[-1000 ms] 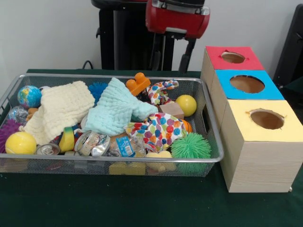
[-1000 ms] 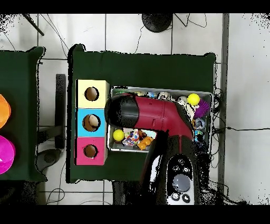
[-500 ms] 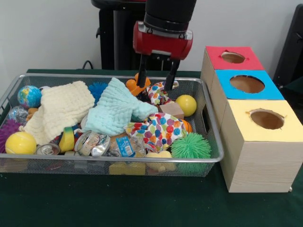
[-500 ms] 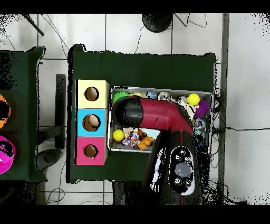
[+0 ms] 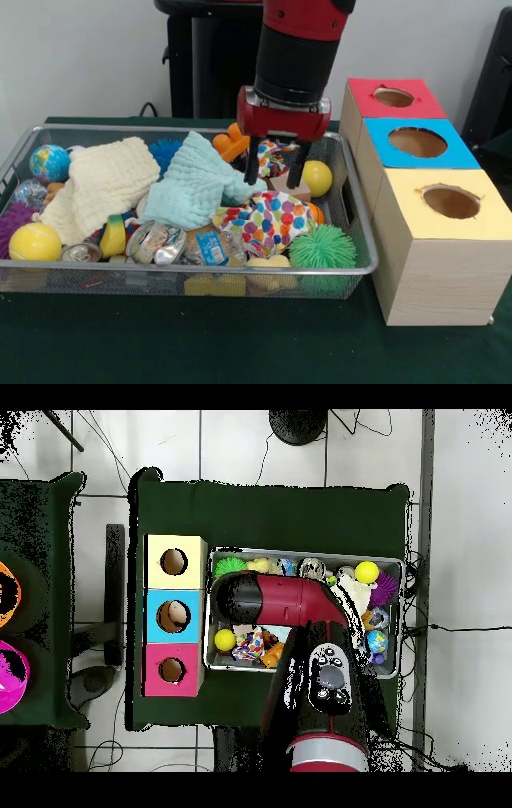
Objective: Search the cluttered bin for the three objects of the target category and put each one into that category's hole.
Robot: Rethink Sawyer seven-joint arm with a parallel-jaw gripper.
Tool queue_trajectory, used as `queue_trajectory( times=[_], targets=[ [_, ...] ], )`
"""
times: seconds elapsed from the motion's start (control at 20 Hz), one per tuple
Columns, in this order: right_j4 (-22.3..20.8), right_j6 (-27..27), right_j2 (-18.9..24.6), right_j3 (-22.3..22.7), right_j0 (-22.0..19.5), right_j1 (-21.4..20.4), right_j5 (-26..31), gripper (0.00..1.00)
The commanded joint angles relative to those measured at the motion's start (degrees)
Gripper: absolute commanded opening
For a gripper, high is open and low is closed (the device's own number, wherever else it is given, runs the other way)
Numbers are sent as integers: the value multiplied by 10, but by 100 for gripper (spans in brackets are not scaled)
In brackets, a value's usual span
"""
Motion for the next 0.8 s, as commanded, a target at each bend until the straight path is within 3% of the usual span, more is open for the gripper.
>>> queue_trajectory(
  times=[0.05,0.5,0.8],
  targets=[
    [-11,82,52,52,5,49,-67,100],
    [-7,94,41,36,17,83,-114,100],
    [-22,91,12,9,34,106,-164,100]
  ],
)
